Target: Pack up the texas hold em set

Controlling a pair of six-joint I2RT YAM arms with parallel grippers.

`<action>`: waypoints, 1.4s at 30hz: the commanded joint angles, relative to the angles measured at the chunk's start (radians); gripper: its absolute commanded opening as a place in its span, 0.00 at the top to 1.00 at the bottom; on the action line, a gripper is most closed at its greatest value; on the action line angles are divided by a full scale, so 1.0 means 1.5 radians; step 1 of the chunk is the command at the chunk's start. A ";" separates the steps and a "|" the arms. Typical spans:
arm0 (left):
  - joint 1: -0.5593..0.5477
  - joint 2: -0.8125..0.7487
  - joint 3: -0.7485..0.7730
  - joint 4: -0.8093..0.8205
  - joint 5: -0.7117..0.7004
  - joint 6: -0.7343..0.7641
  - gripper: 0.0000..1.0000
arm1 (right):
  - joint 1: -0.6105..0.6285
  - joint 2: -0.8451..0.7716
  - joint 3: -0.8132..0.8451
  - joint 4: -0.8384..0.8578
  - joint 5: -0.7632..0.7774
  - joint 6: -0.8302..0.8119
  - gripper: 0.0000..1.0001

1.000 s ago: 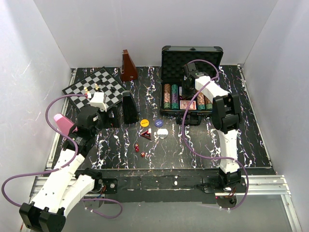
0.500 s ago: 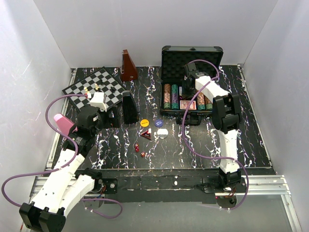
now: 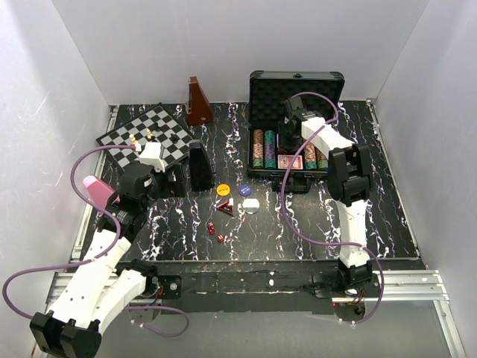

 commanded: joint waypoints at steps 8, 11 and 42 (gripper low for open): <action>-0.002 -0.001 0.011 0.007 -0.002 0.006 0.02 | 0.000 0.001 0.002 0.038 -0.052 0.003 0.52; -0.002 0.000 0.011 0.008 -0.002 0.005 0.02 | -0.001 0.005 0.005 0.040 -0.059 0.006 0.53; -0.002 -0.005 0.010 0.007 -0.004 0.005 0.02 | 0.013 -0.265 -0.141 0.079 0.021 -0.042 0.36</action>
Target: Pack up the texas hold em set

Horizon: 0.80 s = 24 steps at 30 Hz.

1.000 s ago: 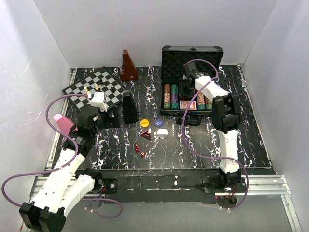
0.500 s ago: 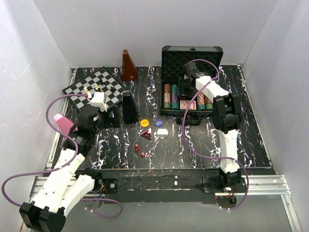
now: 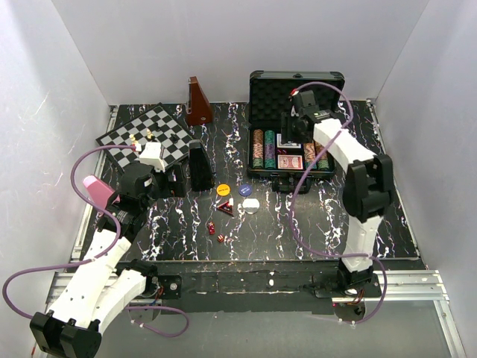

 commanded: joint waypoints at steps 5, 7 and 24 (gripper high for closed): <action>-0.002 0.007 0.011 -0.001 -0.028 -0.004 0.02 | 0.078 -0.227 -0.148 0.047 0.012 0.004 0.41; -0.001 0.019 0.017 -0.009 -0.039 -0.008 0.02 | 0.126 -0.260 -0.189 0.046 0.019 0.009 0.42; 0.000 0.023 0.018 -0.016 -0.057 -0.009 0.02 | 0.506 -0.147 -0.228 0.025 0.011 0.172 0.52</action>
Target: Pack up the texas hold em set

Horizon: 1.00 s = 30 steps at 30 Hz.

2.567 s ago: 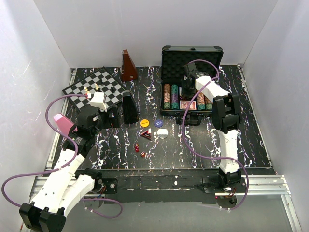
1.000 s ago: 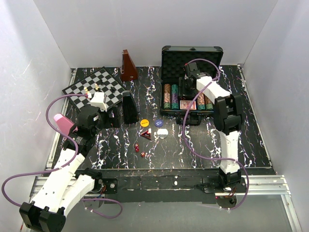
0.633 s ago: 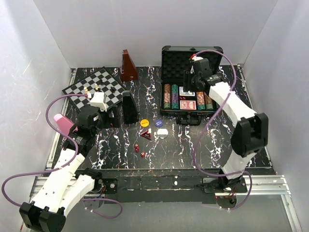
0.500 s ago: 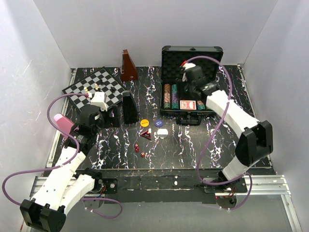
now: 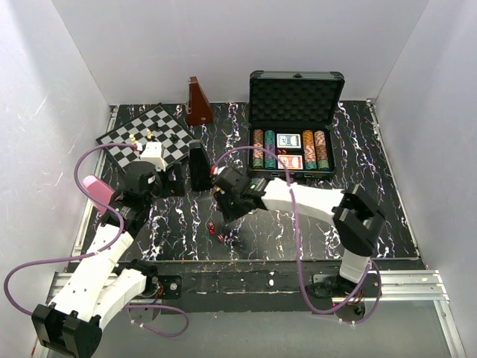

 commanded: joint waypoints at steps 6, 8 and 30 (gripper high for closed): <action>0.000 -0.007 0.017 -0.004 -0.015 -0.003 0.02 | 0.078 0.093 0.073 -0.011 0.013 0.041 0.52; 0.000 -0.006 0.017 -0.006 -0.015 -0.003 0.02 | 0.088 0.109 0.084 -0.018 0.009 0.048 0.53; 0.000 -0.004 0.018 -0.008 -0.012 -0.005 0.02 | 0.128 0.182 0.154 -0.090 0.038 0.054 0.57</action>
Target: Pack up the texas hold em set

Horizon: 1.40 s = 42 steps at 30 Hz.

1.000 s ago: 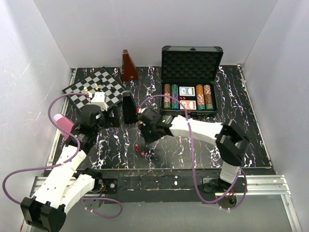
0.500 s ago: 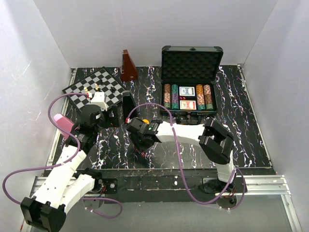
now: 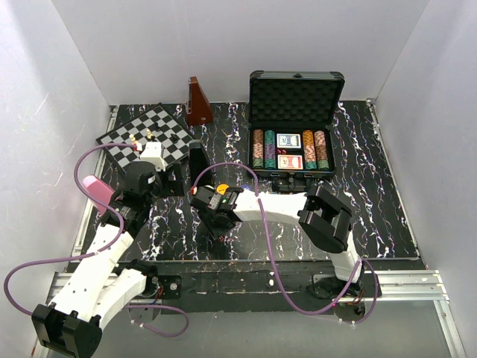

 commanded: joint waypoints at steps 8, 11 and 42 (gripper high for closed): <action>0.000 -0.002 0.019 -0.007 -0.004 -0.004 0.02 | 0.009 0.019 0.043 -0.034 0.019 0.007 0.63; 0.000 -0.002 0.019 -0.006 -0.004 -0.004 0.02 | 0.008 0.022 0.046 -0.037 0.018 0.007 0.66; 0.000 -0.011 0.018 -0.006 -0.008 -0.005 0.02 | -0.086 -0.154 -0.033 -0.085 0.077 0.004 0.99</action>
